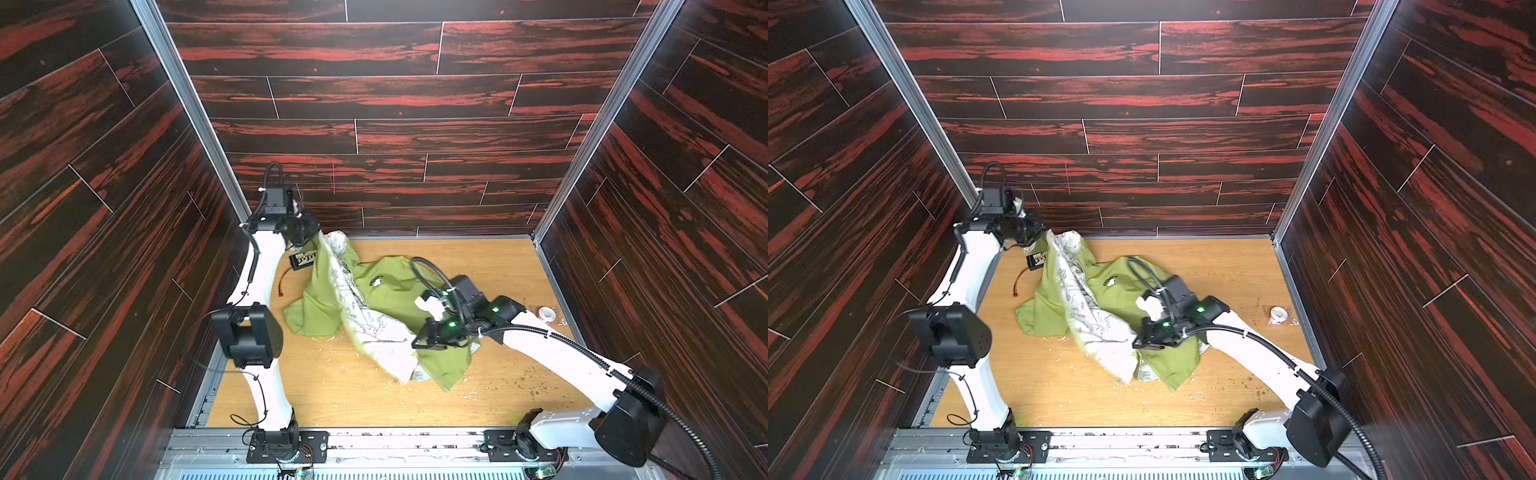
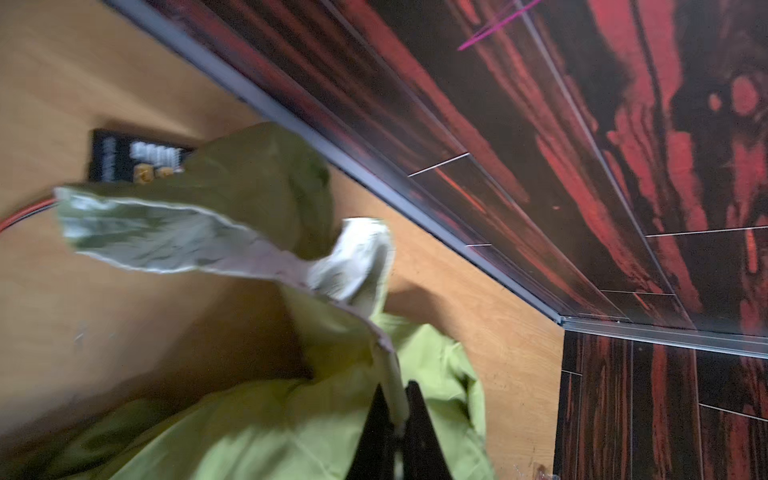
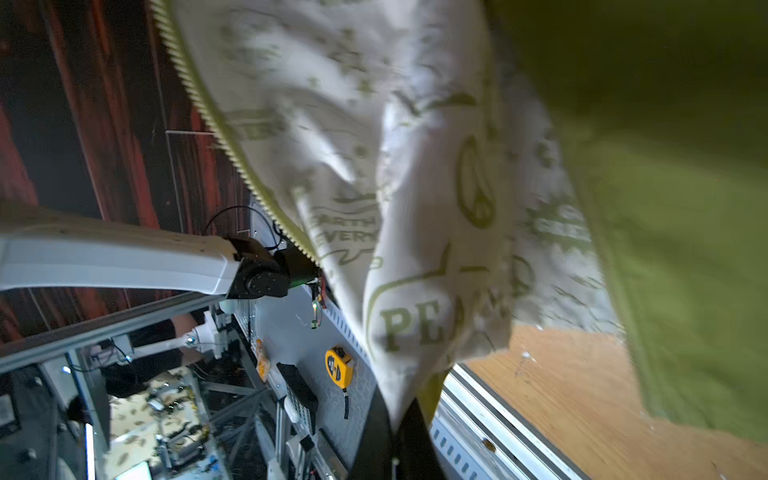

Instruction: Zip up the jacket

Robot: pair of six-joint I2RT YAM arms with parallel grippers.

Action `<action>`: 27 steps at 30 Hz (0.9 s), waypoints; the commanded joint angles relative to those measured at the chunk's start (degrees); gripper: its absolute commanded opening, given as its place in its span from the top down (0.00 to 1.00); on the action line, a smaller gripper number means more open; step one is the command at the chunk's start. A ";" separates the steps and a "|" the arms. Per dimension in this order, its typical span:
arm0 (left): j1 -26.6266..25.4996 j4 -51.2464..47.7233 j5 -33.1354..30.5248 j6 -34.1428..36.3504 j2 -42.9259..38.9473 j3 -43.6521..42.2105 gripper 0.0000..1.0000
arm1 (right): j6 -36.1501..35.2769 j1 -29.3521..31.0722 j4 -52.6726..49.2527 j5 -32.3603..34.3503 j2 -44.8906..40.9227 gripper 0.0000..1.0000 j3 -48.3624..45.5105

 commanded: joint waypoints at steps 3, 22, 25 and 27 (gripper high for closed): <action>-8.07 -3.67 0.17 -2.66 15.10 13.50 1.00 | 9.58 -11.62 9.96 -14.68 -2.61 0.85 -19.30; -13.88 -1.37 1.35 -9.61 24.36 28.18 0.37 | -2.51 -6.25 -8.81 15.25 6.02 0.36 2.97; -13.42 -3.79 -0.85 -5.82 17.18 21.43 0.34 | -3.62 -4.44 -7.33 14.78 11.07 0.33 6.65; -12.68 -4.62 -2.44 -4.07 11.11 14.28 0.33 | -4.31 -4.16 -6.03 14.02 14.26 0.31 8.43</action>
